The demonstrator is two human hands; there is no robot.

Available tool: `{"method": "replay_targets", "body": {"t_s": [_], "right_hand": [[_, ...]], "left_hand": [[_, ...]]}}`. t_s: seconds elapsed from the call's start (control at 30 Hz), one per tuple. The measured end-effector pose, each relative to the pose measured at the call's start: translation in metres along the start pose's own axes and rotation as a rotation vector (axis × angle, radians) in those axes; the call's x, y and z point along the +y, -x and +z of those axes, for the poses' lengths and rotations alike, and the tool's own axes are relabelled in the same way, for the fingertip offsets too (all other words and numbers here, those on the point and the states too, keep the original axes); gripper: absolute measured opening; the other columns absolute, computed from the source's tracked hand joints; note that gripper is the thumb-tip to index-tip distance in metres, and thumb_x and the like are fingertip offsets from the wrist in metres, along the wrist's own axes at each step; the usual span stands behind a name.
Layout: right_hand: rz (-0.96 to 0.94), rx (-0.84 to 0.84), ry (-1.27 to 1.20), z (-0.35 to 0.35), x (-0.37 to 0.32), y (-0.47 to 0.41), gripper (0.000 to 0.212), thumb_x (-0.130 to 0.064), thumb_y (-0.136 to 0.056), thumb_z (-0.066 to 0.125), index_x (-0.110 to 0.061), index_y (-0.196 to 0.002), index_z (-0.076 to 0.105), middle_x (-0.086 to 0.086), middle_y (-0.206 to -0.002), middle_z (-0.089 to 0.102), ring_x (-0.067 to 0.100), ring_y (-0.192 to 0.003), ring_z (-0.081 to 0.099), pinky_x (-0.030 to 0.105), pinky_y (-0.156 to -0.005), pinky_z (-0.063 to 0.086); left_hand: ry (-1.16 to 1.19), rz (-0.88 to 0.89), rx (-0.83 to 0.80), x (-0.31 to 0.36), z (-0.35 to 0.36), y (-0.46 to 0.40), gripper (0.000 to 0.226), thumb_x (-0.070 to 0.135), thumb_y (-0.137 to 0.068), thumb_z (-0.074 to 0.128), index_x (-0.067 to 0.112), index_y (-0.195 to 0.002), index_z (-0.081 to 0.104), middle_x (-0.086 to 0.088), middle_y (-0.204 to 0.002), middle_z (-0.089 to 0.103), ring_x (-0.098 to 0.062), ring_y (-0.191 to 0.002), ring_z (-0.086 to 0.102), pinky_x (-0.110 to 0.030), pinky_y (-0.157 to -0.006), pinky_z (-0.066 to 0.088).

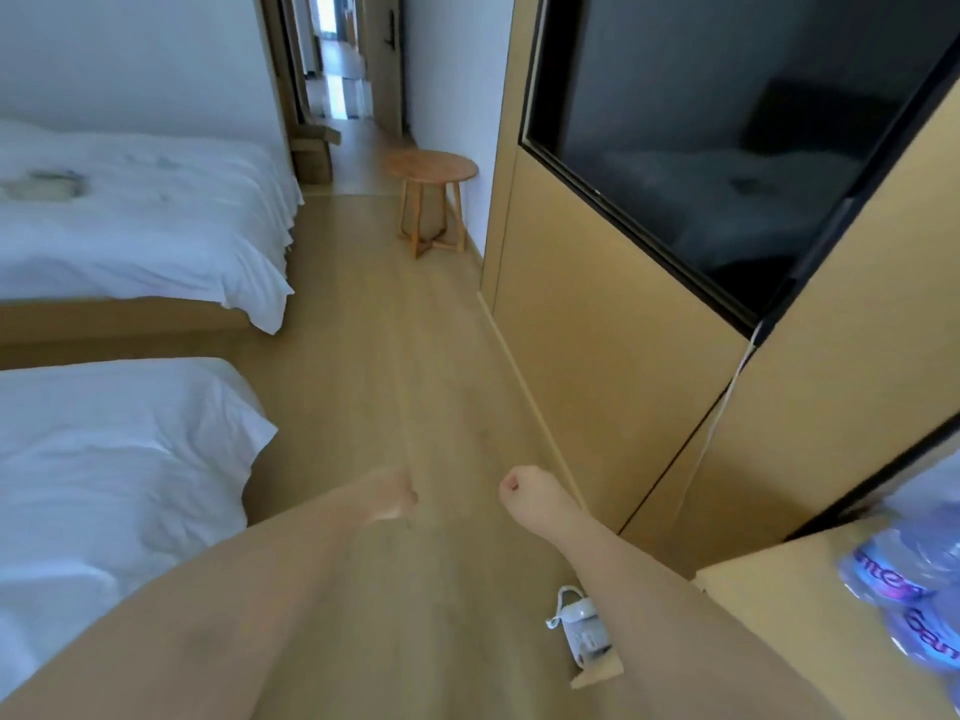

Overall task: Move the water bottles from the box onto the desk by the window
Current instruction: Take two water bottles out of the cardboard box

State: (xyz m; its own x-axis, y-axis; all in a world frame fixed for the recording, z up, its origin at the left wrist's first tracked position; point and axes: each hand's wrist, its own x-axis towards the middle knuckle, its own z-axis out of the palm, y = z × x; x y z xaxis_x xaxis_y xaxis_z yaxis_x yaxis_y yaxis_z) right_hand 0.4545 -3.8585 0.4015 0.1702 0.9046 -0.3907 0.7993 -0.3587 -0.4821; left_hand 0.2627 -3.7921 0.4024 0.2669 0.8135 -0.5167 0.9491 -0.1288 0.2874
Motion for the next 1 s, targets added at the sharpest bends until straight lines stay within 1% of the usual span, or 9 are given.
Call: {"method": "replay_targets", "body": {"t_s": [0.07, 0.23, 0.37, 0.5, 0.57, 0.73, 0.87, 0.93, 1.0], "right_hand": [[-0.025, -0.042, 0.021, 0.01, -0.032, -0.025, 0.024, -0.024, -0.098, 0.045, -0.015, -0.103, 0.066, 0.009, -0.105, 0.067, 0.028, -0.105, 0.063, 0.029, -0.08, 0.045], [-0.061, -0.127, 0.097, 0.026, -0.092, -0.1, 0.025, -0.021, -0.098, 0.046, -0.012, -0.114, 0.064, 0.011, -0.119, 0.065, 0.028, -0.112, 0.06, 0.029, -0.088, 0.046], [-0.11, -0.184, 0.131, 0.025, -0.131, -0.175, 0.029, -0.021, -0.1, 0.045, -0.003, -0.116, 0.062, 0.016, -0.121, 0.064, 0.029, -0.113, 0.059, 0.029, -0.087, 0.045], [-0.158, -0.232, 0.168, 0.02, -0.169, -0.271, 0.024, -0.022, -0.099, 0.046, -0.016, -0.078, 0.057, 0.014, -0.098, 0.061, 0.031, -0.108, 0.061, 0.029, -0.079, 0.043], [-0.177, -0.261, 0.185, 0.015, -0.188, -0.322, 0.029, -0.021, -0.097, 0.046, -0.016, -0.069, 0.05, 0.011, -0.087, 0.058, 0.032, -0.102, 0.064, 0.029, -0.073, 0.04], [-0.265, -0.303, 0.207, -0.023, -0.259, -0.429, 0.022, -0.023, -0.097, 0.044, -0.014, -0.08, 0.054, 0.009, -0.081, 0.056, 0.024, -0.077, 0.056, 0.032, -0.071, 0.04], [-0.293, -0.32, 0.25, -0.04, -0.306, -0.508, 0.028, -0.024, -0.095, 0.042, -0.019, -0.069, 0.046, 0.003, -0.069, 0.047, 0.021, -0.067, 0.046, 0.032, -0.066, 0.036], [-0.289, -0.348, 0.273, -0.047, -0.326, -0.547, 0.028, -0.025, -0.096, 0.042, -0.013, -0.075, 0.056, 0.004, -0.074, 0.052, 0.023, -0.074, 0.052, 0.033, -0.069, 0.041], [-0.285, -0.348, 0.263, -0.052, -0.347, -0.597, 0.032, -0.024, -0.097, 0.043, -0.001, -0.098, 0.065, 0.008, -0.085, 0.061, 0.027, -0.086, 0.062, 0.034, -0.075, 0.046]], "left_hand": [[0.027, -0.042, 0.01, -0.027, -0.013, -0.012, 0.033, 0.013, -0.097, 0.043, -0.004, -0.121, 0.058, -0.019, -0.124, 0.061, -0.028, -0.117, 0.058, -0.031, -0.086, 0.046], [0.122, -0.119, 0.002, -0.088, -0.041, -0.064, 0.014, 0.011, -0.095, 0.043, 0.01, -0.092, 0.056, -0.007, -0.095, 0.055, -0.021, -0.09, 0.055, -0.024, -0.074, 0.041], [0.203, -0.163, 0.021, -0.117, -0.072, -0.117, 0.02, 0.012, -0.097, 0.041, 0.008, -0.097, 0.061, -0.009, -0.095, 0.055, -0.02, -0.088, 0.051, -0.023, -0.071, 0.04], [0.219, -0.216, 0.048, -0.141, -0.111, -0.186, 0.018, 0.011, -0.096, 0.04, 0.012, -0.085, 0.054, -0.007, -0.091, 0.055, -0.021, -0.086, 0.051, -0.023, -0.068, 0.04], [0.235, -0.257, 0.039, -0.152, -0.137, -0.221, 0.019, 0.012, -0.096, 0.04, 0.012, -0.096, 0.058, -0.011, -0.103, 0.061, -0.022, -0.093, 0.056, -0.025, -0.076, 0.042], [0.271, -0.329, 0.076, -0.178, -0.209, -0.306, 0.031, 0.015, -0.097, 0.039, 0.006, -0.119, 0.059, -0.01, -0.121, 0.061, -0.024, -0.11, 0.058, -0.027, -0.089, 0.045], [0.258, -0.369, 0.049, -0.208, -0.251, -0.365, 0.032, 0.019, -0.097, 0.04, 0.006, -0.122, 0.057, -0.008, -0.124, 0.059, -0.023, -0.114, 0.057, -0.025, -0.087, 0.043], [0.277, -0.388, 0.049, -0.227, -0.276, -0.4, 0.027, 0.021, -0.099, 0.041, 0.007, -0.113, 0.058, -0.006, -0.11, 0.06, -0.023, -0.104, 0.056, -0.023, -0.081, 0.042], [0.281, -0.405, 0.084, -0.245, -0.304, -0.44, 0.025, 0.019, -0.098, 0.04, 0.013, -0.077, 0.052, 0.0, -0.077, 0.049, -0.019, -0.082, 0.048, -0.02, -0.064, 0.037]]}}
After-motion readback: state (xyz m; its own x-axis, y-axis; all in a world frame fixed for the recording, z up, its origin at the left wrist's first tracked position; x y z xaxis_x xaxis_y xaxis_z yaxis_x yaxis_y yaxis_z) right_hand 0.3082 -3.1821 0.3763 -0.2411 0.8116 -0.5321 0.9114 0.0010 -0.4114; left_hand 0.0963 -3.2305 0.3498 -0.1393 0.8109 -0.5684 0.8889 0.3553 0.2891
